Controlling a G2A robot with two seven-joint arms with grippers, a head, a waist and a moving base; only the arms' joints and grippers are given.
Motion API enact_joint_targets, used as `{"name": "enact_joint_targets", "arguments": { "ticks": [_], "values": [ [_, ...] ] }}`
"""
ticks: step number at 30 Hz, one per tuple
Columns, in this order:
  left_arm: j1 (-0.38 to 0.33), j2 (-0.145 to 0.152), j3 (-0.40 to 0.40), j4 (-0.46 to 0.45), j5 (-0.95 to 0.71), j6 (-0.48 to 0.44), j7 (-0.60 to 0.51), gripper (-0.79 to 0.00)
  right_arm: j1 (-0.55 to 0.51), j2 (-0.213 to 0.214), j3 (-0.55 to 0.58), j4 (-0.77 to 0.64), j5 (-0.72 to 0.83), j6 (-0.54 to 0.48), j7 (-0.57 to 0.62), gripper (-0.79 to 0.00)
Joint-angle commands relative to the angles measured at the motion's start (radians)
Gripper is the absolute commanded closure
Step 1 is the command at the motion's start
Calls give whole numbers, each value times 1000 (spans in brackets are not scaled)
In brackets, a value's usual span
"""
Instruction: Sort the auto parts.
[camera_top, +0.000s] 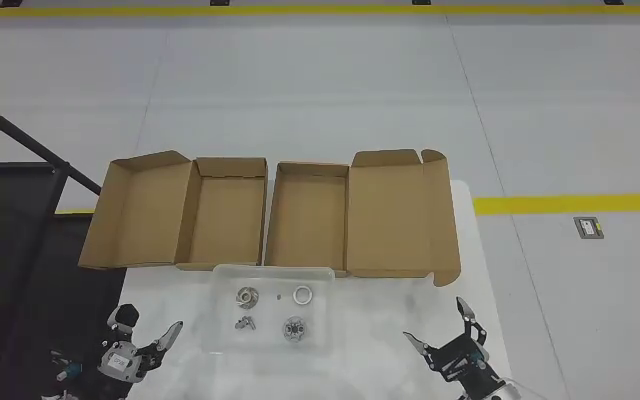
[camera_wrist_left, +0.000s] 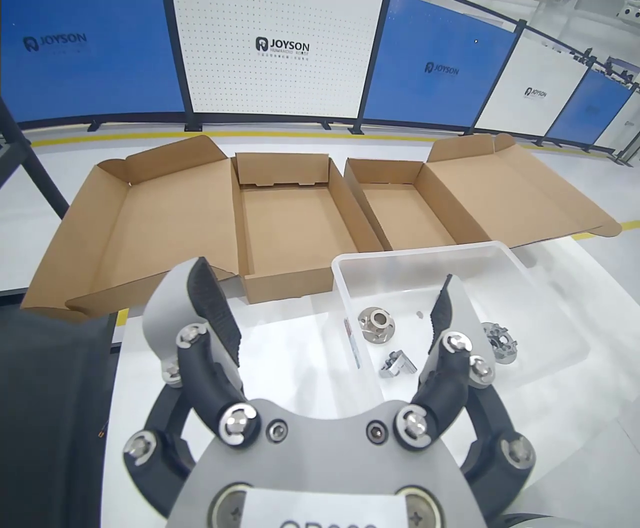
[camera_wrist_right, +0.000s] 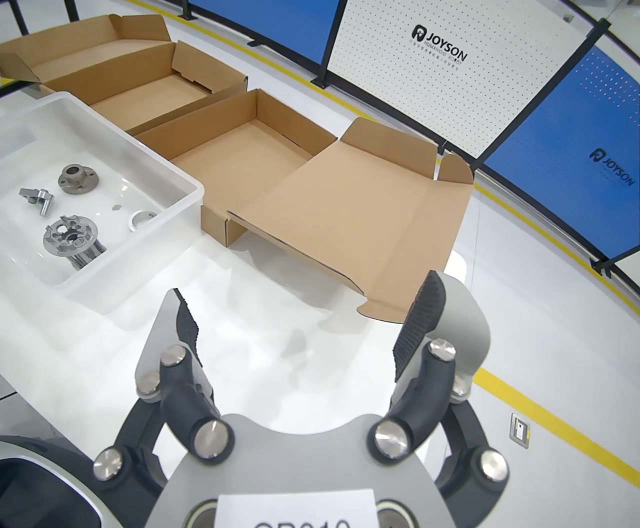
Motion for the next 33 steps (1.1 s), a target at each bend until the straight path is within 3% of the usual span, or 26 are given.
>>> {"name": "enact_joint_targets", "arguments": {
  "ticks": [1, 8, 14, 19, 33],
  "values": [
    [-8, -1, 6, 1, -9, 6, -11, -785, 7, 1, -6, 2, -15, -22, 4, -785],
    [-24, -1, -35, 27, -136, -56, -25, -785, 131, 5, -137, -94, -173, -224, 111, -785],
    [-27, -1, -57, 39, -187, -117, -44, -785, 374, -15, -344, -71, -137, -484, 386, -785],
    [-24, 2, -70, 51, -164, -184, -41, -785, 611, -63, -489, 87, 57, -465, 590, -785],
    [-27, 3, -72, 61, -162, -211, -47, -785, 614, -62, -501, 101, 55, -497, 574, -785]
  ]
}}
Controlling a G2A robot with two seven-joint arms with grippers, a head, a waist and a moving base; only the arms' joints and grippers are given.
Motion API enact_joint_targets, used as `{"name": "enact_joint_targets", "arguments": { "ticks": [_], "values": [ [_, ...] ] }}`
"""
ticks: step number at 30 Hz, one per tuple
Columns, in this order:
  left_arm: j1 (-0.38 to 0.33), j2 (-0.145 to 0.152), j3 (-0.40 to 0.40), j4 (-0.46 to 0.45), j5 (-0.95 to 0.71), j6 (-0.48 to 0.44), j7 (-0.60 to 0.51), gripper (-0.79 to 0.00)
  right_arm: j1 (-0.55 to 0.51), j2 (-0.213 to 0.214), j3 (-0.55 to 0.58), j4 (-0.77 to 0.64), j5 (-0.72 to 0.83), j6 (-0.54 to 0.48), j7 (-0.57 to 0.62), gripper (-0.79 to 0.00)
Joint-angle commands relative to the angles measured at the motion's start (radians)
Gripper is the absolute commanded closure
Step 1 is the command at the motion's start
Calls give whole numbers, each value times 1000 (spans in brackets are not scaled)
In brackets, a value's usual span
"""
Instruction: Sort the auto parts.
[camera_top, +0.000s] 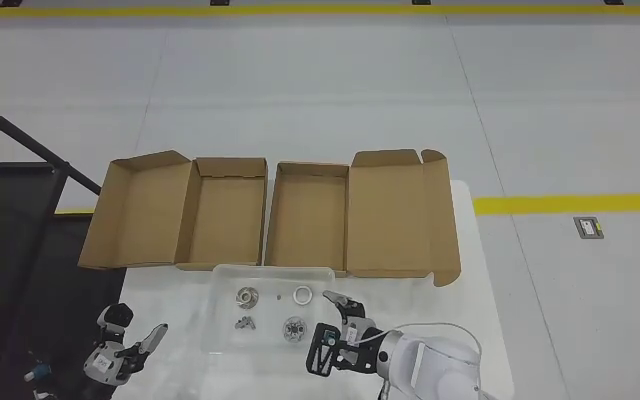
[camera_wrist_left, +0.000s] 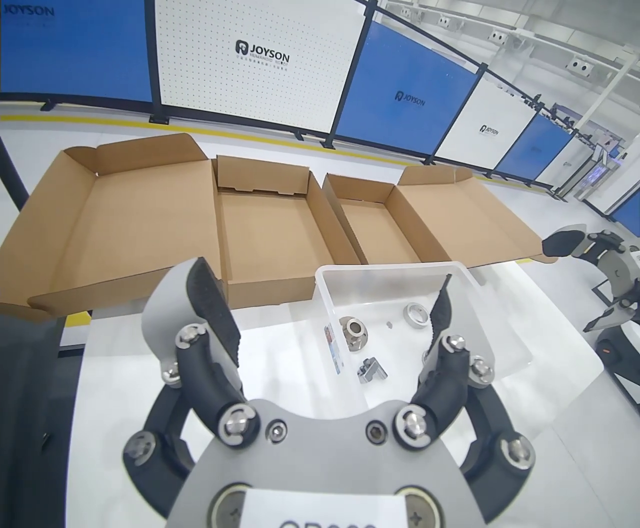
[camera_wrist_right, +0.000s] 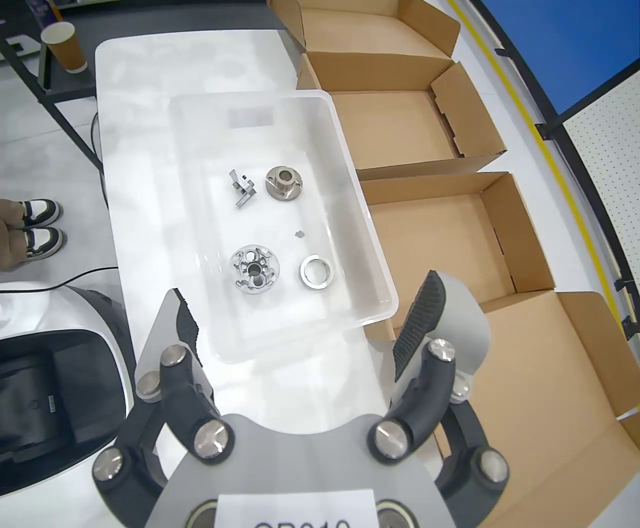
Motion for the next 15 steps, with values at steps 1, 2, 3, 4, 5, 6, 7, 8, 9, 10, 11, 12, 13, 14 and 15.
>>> {"name": "enact_joint_targets", "arguments": {
  "ticks": [1, 2, 3, 4, 5, 6, 7, 8, 9, 10, 11, 12, 13, 14, 15],
  "values": [
    [-1, 0, 2, -2, 0, 3, -7, -785, 21, 0, -26, 25, -13, -72, -19, -785],
    [-2, 0, 4, -5, 4, -3, -19, -785, 45, -2, -39, 50, -16, -100, -14, -785],
    [-1, 2, 1, -7, 19, -16, -39, -785, 69, -7, -52, 75, -10, -93, 10, -785],
    [-2, 4, -3, -6, 21, -36, -43, -785, 96, -14, -74, 92, 2, -87, 41, -785],
    [-3, 4, -8, 4, 13, -44, -39, -785, 128, -23, -98, 108, 18, -85, 71, -785],
    [-4, 4, -10, 9, 10, -48, -42, -785, 162, -32, -123, 129, 44, -91, 95, -785],
    [-6, 5, -11, 12, 10, -53, -48, -785, 198, -41, -145, 151, 64, -92, 124, -785],
    [-8, 5, -12, 14, 12, -60, -54, -785, 233, -51, -171, 174, 88, -92, 148, -785],
    [-10, 6, -13, 16, 10, -64, -58, -785, 268, -62, -193, 201, 112, -85, 176, -785],
    [-11, 6, -13, 17, 11, -66, -63, -785, 303, -74, -215, 224, 135, -73, 202, -785],
    [-12, 6, -12, 17, 13, -67, -67, -785, 335, -85, -235, 251, 161, -66, 225, -785],
    [-13, 6, -11, 16, 15, -66, -69, -785, 366, -95, -254, 279, 183, -56, 251, -785],
    [-13, 6, -10, 16, 17, -65, -71, -785, 395, -106, -273, 305, 197, -43, 282, -785],
    [-14, 6, -9, 16, 18, -65, -72, -785, 420, -116, -292, 327, 215, -42, 304, -785],
    [-14, 6, -9, 16, 18, -65, -72, -785, 445, -124, -312, 348, 218, -47, 333, -785]
  ]
}}
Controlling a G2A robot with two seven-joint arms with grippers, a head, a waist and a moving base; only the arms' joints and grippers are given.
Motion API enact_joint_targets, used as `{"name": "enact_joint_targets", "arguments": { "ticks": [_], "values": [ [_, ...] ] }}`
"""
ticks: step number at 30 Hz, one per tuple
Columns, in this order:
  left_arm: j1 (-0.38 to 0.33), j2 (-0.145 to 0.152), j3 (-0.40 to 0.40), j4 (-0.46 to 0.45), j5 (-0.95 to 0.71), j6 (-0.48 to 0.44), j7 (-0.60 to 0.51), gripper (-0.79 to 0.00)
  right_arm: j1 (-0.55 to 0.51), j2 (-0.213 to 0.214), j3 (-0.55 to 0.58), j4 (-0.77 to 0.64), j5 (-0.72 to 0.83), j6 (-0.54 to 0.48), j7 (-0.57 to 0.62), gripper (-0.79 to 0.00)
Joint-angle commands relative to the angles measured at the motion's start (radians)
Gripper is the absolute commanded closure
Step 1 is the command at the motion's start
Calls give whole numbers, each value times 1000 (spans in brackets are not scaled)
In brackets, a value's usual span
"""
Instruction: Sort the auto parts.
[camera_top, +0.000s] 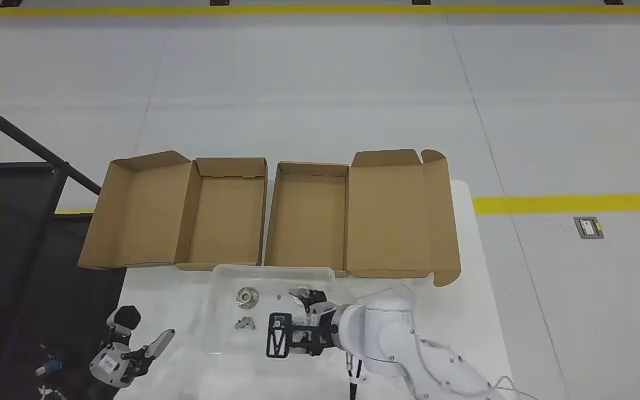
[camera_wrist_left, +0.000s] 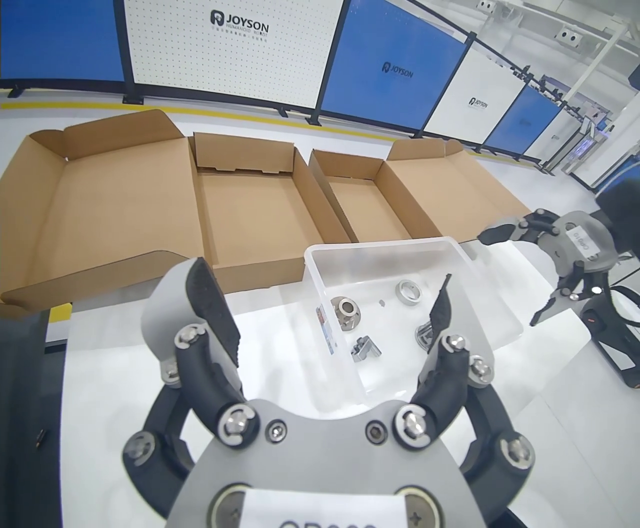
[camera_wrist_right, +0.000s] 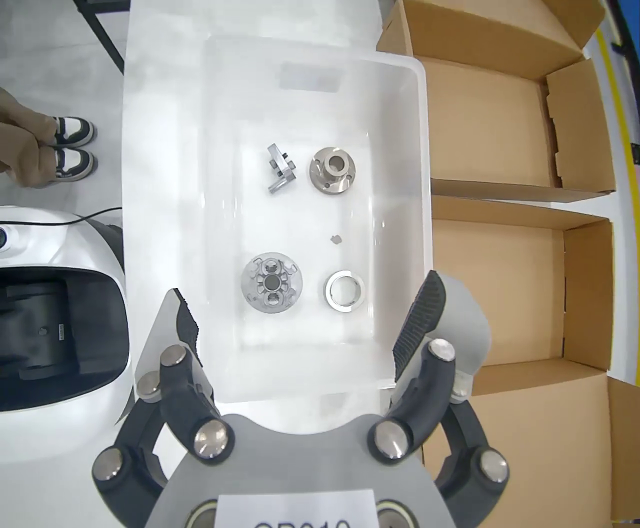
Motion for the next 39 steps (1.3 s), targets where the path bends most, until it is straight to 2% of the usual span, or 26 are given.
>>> {"name": "enact_joint_targets", "arguments": {
  "ticks": [1, 6, 11, 13, 17, 18, 22, 24, 29, 32, 34, 39],
  "values": [
    [0, 0, 0, 0, 0, 0, 0, -785, 44, -15, -39, 39, -2, 0, 63, -785],
    [0, 0, 0, 0, 0, 0, 0, -785, 96, -50, -105, 112, -4, 51, 127, -785],
    [0, 0, 0, 0, 0, 0, 0, -785, 130, -76, -140, 180, 23, 48, 132, -785],
    [0, 0, 0, 0, 0, 0, 0, -785, 141, -85, -153, 205, 30, 40, 134, -690],
    [0, 0, 0, 0, 0, 0, 0, -785, 159, -104, -181, 248, 45, 27, 153, -683],
    [0, 0, 0, 0, 0, 0, 0, -785, 163, -110, -189, 258, 45, 32, 163, -653],
    [0, 0, 0, 0, 0, 0, 0, -785, 184, -133, -217, 302, 49, 42, 179, -622],
    [0, 0, 0, 0, 0, 0, 0, -785, 196, -145, -228, 326, 56, 44, 181, -653],
    [0, 0, 0, 0, 0, 0, 0, -785, 222, -176, -256, 389, 68, 51, 201, -640],
    [0, 0, 0, 0, 0, 0, 0, -785, 235, -194, -270, 424, 79, 52, 201, -514],
    [0, 0, 0, 0, 0, 0, 0, -785, 243, -206, -279, 449, 83, 49, 197, -360],
    [0, 0, 0, 0, 0, 0, 0, -785, 260, -231, -291, 515, 90, 51, 171, -336]
  ]
}}
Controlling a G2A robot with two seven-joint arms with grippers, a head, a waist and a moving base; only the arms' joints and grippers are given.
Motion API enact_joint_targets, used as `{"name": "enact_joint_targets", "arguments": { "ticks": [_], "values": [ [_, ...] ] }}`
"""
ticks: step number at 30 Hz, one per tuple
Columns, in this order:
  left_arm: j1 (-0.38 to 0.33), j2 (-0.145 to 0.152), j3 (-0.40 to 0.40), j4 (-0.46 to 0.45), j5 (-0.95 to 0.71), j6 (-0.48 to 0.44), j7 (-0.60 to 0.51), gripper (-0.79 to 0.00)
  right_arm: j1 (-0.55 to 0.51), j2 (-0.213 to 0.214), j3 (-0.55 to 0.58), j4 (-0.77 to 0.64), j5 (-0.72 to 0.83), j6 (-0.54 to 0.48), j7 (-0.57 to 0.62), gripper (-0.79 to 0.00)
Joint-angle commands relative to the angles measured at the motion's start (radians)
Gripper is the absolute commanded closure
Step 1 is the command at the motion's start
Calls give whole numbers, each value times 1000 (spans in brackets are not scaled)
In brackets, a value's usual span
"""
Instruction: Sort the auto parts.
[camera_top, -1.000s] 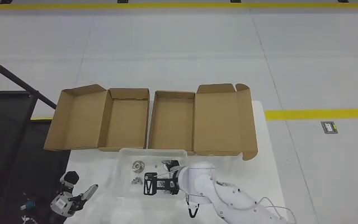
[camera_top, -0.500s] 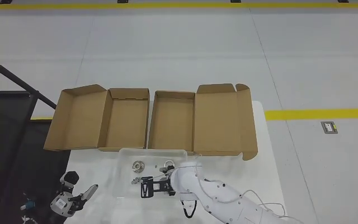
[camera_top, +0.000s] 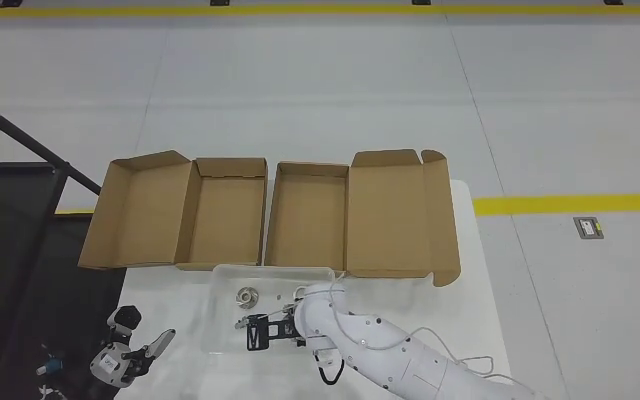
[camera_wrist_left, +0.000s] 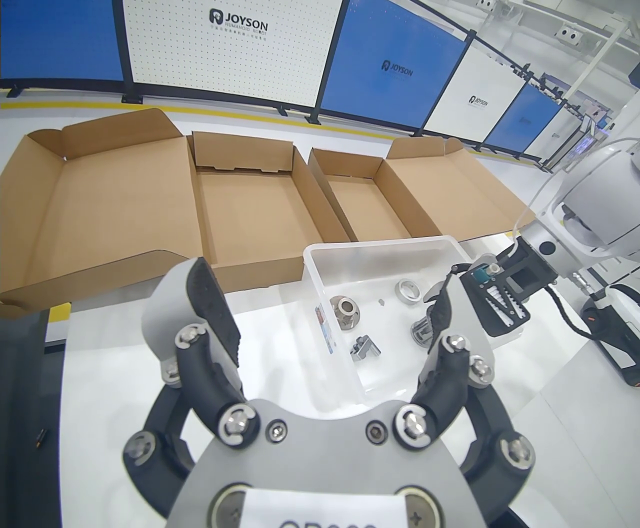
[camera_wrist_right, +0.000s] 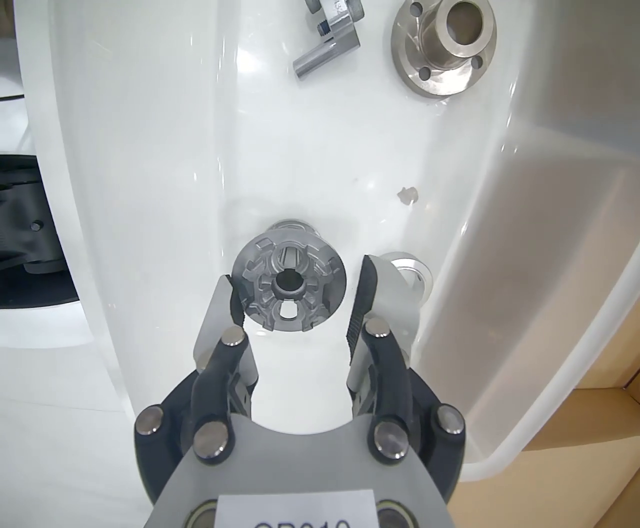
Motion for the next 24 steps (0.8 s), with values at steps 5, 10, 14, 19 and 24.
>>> {"name": "enact_joint_targets", "arguments": {
  "ticks": [5, 10, 14, 19, 24],
  "values": [
    [0, 0, 0, 0, 0, 0, 0, -785, 10, -19, -4, 41, 5, -19, -36, -111],
    [0, 0, 0, 0, 0, 0, 0, -785, 8, -24, 5, 38, 1, -21, -26, 0],
    [0, 0, 0, 0, 0, 0, 0, -785, 1, -18, 22, 7, -14, -26, -31, 0],
    [0, 0, 0, 0, 0, 0, 0, -785, -25, 3, 59, -75, -40, -38, -16, 0],
    [0, 0, 0, 0, 0, 0, 0, -785, -78, 40, 125, -224, -73, -57, -22, 0]
  ]
}}
